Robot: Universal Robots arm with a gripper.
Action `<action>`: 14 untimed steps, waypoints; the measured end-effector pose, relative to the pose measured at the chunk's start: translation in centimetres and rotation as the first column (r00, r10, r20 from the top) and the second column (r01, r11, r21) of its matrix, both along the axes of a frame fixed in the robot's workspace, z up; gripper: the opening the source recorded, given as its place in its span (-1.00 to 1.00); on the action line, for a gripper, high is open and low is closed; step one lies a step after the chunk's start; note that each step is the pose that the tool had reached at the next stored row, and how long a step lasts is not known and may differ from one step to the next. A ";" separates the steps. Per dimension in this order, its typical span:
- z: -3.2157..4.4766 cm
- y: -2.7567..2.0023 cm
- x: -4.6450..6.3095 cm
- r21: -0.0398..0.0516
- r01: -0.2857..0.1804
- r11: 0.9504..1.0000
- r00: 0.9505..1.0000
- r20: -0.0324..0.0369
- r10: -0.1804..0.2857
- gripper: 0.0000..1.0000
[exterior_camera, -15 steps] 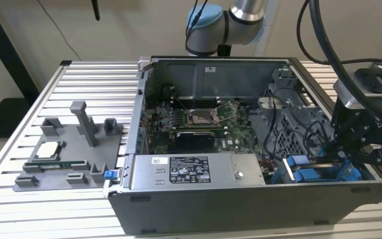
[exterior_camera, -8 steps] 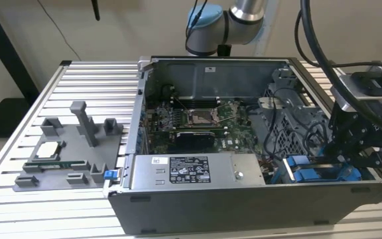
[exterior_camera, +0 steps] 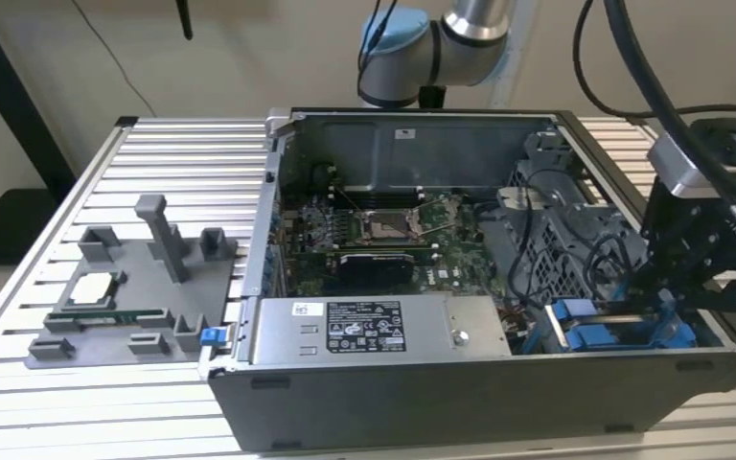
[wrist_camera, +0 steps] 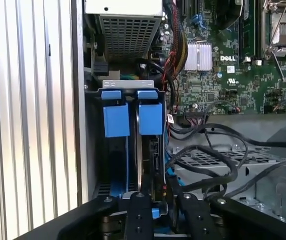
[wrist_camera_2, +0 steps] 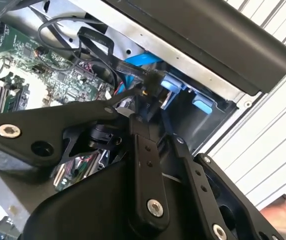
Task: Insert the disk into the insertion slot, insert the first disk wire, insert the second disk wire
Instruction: 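Insert the first disk wire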
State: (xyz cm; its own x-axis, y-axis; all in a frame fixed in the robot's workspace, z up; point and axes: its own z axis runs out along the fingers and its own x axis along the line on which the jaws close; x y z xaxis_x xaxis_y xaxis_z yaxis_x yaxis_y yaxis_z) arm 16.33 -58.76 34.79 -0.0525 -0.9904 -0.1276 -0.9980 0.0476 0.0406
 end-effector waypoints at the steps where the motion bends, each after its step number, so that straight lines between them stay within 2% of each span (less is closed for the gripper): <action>1: 0.26 0.00 0.0 0.000 0.000 1.000 1.000 0.000 0.000 1.00; 11: 3.35 0.00 0.0 0.000 0.000 1.000 1.000 0.000 0.000 1.00; 14: 3.55 0.00 0.0 0.000 0.000 1.000 1.000 0.000 0.000 1.00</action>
State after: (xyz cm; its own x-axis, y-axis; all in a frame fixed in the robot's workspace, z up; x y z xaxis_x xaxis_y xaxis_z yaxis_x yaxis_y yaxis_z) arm 16.33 -58.76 38.34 -0.0525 -0.9904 -0.1278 -0.9980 0.0477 0.0406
